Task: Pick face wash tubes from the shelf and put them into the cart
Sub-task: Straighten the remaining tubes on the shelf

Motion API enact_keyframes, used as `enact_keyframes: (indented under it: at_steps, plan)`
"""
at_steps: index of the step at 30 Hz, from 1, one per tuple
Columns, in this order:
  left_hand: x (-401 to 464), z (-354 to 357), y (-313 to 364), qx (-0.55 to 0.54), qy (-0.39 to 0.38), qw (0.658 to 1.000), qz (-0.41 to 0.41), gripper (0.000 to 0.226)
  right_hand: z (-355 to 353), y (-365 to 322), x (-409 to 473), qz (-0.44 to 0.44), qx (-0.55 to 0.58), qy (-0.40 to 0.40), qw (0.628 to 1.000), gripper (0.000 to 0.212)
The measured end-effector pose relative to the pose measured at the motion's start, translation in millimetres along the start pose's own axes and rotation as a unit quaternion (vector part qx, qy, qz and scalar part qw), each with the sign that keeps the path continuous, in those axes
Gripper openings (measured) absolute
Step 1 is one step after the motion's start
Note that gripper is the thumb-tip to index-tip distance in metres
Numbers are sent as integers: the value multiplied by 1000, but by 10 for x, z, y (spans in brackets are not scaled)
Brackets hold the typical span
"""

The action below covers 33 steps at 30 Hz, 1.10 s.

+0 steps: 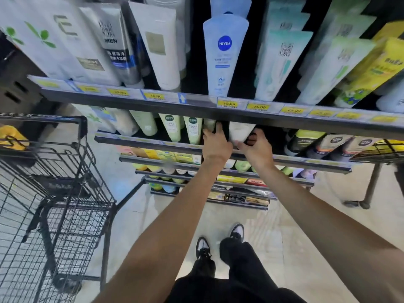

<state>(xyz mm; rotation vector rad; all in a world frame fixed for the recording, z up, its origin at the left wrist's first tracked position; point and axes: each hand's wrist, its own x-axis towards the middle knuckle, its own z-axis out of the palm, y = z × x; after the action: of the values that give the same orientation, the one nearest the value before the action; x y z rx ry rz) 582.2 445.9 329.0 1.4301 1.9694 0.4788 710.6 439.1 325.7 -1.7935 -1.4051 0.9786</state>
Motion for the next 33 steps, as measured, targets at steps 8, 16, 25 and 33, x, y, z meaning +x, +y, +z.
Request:
enact_keyframes:
  at_steps: [8,16,25,33]
  plan:
    - [53,27,-6,-9,-5,1000,-25,71,20,6,67,0,0,-12,1000,49]
    - [52,77,2,-1,11,999,-30,77,-18,23,63,-12,-5,-16,1000,46]
    - [-83,210,-128,29,52,998,8,57,-73,58,101,-15,-5,-28,999,43]
    - [-280,304,-266,126,81,987,59,47,-118,51,126,-29,-20,-57,998,45]
